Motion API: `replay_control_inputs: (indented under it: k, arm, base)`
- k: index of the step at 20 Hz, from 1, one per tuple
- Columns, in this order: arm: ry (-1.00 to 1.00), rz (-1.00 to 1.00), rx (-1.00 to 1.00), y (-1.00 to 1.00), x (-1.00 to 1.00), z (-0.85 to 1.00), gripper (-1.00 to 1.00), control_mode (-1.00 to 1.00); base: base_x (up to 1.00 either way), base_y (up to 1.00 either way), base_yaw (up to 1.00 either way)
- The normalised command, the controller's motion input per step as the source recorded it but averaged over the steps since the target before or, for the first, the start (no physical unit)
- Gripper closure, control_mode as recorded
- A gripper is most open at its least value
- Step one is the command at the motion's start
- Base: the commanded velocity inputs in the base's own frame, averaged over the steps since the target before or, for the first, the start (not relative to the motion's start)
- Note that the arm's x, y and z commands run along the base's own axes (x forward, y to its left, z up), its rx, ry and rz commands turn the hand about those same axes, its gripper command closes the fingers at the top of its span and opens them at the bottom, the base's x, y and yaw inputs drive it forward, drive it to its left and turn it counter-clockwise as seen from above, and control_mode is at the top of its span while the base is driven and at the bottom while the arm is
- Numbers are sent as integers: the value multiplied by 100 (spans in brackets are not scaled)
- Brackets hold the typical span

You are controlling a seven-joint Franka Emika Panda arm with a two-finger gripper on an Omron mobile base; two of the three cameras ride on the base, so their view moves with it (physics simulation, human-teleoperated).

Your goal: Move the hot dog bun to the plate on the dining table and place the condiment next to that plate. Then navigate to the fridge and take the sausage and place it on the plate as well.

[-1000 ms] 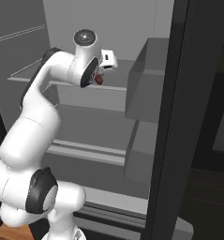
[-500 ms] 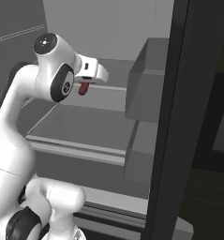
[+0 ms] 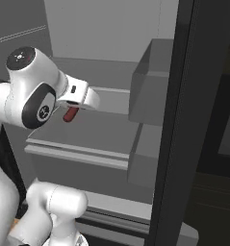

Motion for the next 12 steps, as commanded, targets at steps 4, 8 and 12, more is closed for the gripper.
replay_control_inputs:
  k: [4, 8, 12]
  arm:
    - [15, 0, 0, 0, -66, -73, 100, -100]
    - [9, 2, 0, 0, -22, -29, 100, 100]
    - [0, 0, 0, 0, 0, 0, 100, 100]
  base:
    - [0, 0, 0]
    - [-46, 0, 2]
    - [-100, 0, 0]
